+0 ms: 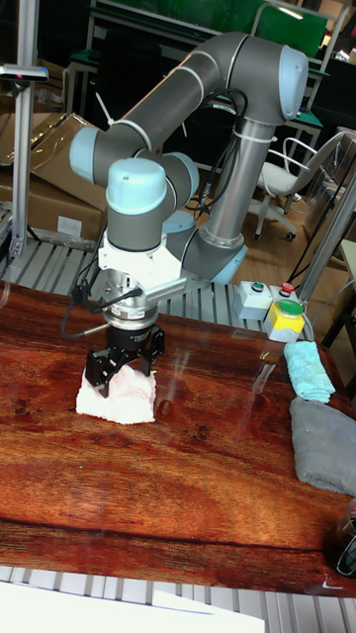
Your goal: Clean the table with a cloth
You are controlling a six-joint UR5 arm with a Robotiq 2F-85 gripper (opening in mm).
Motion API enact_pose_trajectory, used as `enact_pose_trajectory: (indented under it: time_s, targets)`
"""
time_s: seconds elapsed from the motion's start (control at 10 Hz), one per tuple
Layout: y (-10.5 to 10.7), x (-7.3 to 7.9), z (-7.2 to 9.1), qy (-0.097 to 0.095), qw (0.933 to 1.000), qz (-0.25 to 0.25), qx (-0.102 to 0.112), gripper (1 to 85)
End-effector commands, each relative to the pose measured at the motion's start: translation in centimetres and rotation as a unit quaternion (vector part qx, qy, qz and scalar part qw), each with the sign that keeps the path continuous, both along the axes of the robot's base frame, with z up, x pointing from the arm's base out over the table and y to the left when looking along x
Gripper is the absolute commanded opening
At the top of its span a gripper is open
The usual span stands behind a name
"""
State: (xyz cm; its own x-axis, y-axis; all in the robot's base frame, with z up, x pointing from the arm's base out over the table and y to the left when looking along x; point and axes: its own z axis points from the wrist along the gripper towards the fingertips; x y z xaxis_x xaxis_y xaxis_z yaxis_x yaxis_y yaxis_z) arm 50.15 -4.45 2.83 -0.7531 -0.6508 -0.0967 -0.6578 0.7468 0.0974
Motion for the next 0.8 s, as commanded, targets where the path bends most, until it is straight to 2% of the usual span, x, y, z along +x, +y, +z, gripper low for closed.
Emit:
enact_pose_trajectory:
  time_s: [0.0, 0.5, 0.7]
  targets:
    - [0.2, 1.1, -0.4, -0.022, 0.9997, 0.008, 0.008, 79.0]
    - [-0.8, 1.8, -0.6, -0.037, 0.9988, 0.031, -0.008, 69.7]
    - [-0.9, 1.5, -0.7, -0.033, 0.9988, 0.034, -0.009, 66.7]
